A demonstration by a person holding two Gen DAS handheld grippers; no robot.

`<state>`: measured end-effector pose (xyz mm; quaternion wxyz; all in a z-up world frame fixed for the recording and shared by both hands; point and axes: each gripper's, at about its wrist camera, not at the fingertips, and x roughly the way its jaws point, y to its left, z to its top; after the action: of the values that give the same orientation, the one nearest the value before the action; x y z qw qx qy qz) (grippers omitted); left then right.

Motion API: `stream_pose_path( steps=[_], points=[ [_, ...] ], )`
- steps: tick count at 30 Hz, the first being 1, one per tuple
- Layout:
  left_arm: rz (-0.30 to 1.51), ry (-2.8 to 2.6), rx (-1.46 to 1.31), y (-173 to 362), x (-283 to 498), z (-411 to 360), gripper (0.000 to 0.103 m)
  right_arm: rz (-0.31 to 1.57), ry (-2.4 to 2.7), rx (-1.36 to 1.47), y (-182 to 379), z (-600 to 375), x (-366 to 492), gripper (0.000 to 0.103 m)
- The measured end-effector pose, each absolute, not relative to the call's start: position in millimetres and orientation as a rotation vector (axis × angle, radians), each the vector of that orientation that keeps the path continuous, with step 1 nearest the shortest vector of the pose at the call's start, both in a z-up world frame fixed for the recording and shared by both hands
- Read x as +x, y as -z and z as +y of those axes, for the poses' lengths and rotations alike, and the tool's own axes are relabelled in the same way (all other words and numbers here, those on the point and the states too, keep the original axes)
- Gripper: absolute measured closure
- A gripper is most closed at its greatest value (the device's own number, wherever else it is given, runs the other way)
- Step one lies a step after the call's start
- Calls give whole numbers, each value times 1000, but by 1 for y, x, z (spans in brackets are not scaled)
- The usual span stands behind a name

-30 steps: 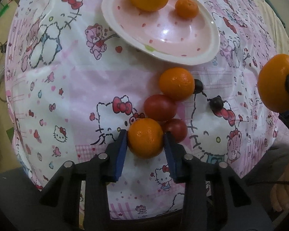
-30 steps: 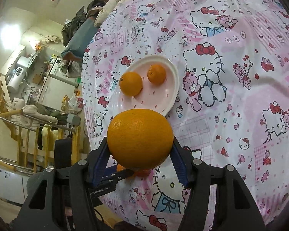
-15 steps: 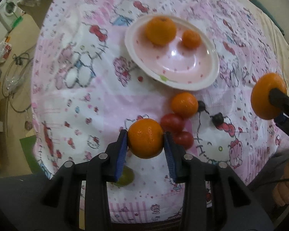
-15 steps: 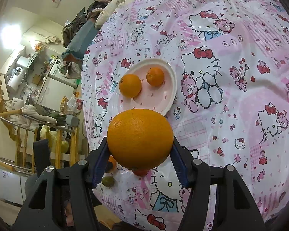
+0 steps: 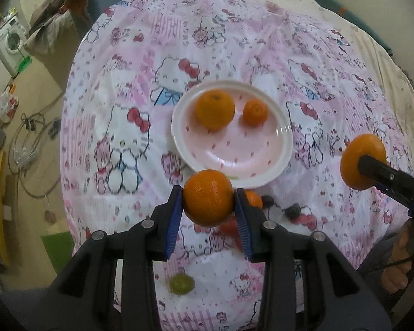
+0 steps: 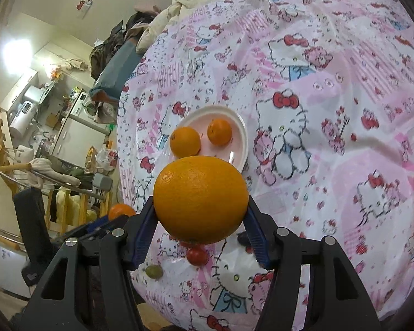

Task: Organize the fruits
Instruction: 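Lower the mandarin onto the plate and open the left tool while the right tool places its orange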

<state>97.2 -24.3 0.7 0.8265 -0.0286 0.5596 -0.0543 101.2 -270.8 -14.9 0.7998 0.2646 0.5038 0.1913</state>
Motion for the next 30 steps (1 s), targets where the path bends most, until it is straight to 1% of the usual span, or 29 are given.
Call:
stream_pose_path(
  steps=[14,23,26,30],
  points=[
    [1179,157,-9,-8,154,-41,70,1076,-389,550,13,-286,141,40],
    [1205,105,-91,22,182,-22,70,1151,-398,529,36,-273,165,40],
    [1205,92,-76,30,190,-19,70,1180,-412,509,44,-264,176,40],
    [1262,111,-78,49,195,-23,70,1219,-430,479,56,-251,191,40]
  ],
)
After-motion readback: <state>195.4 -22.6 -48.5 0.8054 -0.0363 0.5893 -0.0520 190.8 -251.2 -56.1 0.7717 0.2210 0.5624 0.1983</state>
